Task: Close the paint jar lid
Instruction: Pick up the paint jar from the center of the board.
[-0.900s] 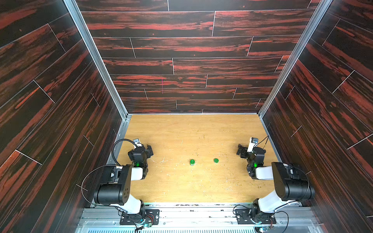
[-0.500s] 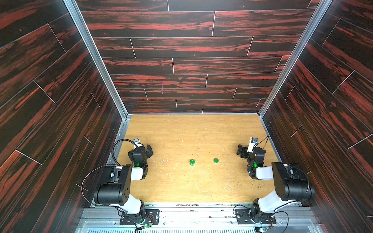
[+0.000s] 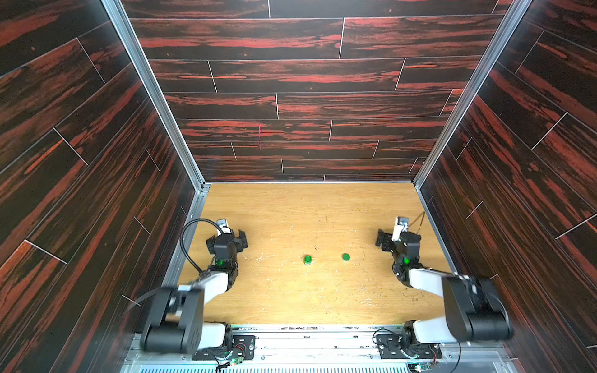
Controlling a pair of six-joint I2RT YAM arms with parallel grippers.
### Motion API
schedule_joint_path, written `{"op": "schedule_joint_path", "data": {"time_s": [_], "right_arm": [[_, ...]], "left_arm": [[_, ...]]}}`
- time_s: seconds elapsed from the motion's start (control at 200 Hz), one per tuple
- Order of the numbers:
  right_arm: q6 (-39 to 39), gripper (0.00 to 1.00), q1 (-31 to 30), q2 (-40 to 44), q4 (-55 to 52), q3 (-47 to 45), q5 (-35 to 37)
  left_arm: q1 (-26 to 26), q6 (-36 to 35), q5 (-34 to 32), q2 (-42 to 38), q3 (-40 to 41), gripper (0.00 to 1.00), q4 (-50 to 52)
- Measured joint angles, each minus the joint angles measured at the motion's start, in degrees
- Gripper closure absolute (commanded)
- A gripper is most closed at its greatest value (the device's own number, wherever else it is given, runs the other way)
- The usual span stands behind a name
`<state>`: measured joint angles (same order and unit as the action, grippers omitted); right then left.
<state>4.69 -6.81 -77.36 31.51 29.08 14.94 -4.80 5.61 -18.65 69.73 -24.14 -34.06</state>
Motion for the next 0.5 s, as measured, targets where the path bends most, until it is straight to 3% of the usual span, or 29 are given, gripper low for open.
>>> {"op": "schedule_joint_path", "data": {"time_s": [0.105, 0.195, 0.366, 0.501], "right_arm": [[3.85, 0.01, -3.41, 3.56, -14.67, 13.03, -3.67], [5.97, 0.02, -10.93, 0.79, -26.47, 24.15, -7.32], [8.26, 0.01, -26.67, -15.69, -48.02, 45.03, -14.01], [9.49, 0.03, -33.57, -27.15, -60.83, 54.38, -16.37]], "left_arm": [[-2.23, 2.78, 2.86, -12.68, -3.02, 0.0, 2.34], [-4.7, 4.94, 5.31, -18.88, -3.28, 0.0, 2.45], [-13.44, 5.11, 9.31, -20.39, 4.28, 0.0, -2.05], [-17.42, 4.04, 11.47, -19.45, 15.02, 0.0, -8.0]]}}
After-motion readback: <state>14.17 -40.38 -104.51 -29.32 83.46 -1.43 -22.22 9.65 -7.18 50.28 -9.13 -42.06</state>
